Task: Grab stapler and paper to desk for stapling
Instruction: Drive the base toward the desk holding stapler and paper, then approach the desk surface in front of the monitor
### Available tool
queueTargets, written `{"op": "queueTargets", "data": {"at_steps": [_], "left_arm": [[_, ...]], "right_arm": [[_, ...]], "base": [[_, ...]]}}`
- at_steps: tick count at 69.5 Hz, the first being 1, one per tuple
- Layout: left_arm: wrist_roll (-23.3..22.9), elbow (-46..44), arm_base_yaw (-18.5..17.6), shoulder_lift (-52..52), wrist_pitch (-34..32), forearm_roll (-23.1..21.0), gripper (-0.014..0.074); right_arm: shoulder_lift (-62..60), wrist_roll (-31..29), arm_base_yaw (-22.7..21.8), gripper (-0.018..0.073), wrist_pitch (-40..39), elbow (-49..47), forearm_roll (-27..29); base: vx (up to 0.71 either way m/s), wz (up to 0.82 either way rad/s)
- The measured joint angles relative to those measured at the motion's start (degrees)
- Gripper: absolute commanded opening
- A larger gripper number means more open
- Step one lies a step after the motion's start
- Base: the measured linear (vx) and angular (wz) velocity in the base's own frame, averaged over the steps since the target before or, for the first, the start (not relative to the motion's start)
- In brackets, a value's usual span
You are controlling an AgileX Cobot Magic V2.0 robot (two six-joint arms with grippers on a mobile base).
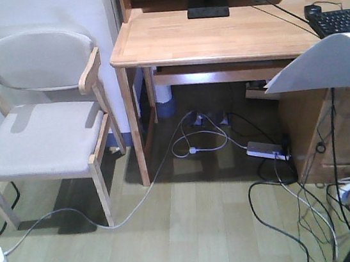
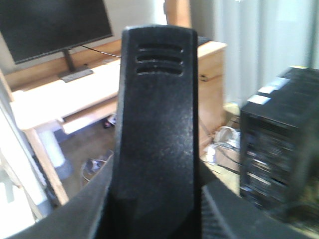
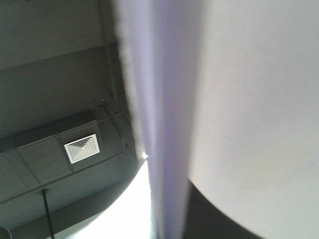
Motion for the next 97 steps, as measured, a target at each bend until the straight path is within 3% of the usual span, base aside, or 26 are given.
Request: {"op": "queueTargets", "data": {"at_steps": [97], "left_arm": [[0.00, 0.00, 0.00, 0.00, 0.00, 0.00, -0.0006]], "right_arm": [[0.00, 0.00, 0.00, -0.0006, 0.00, 0.00, 0.00]], "base": [[0.33, -0.14]]}}
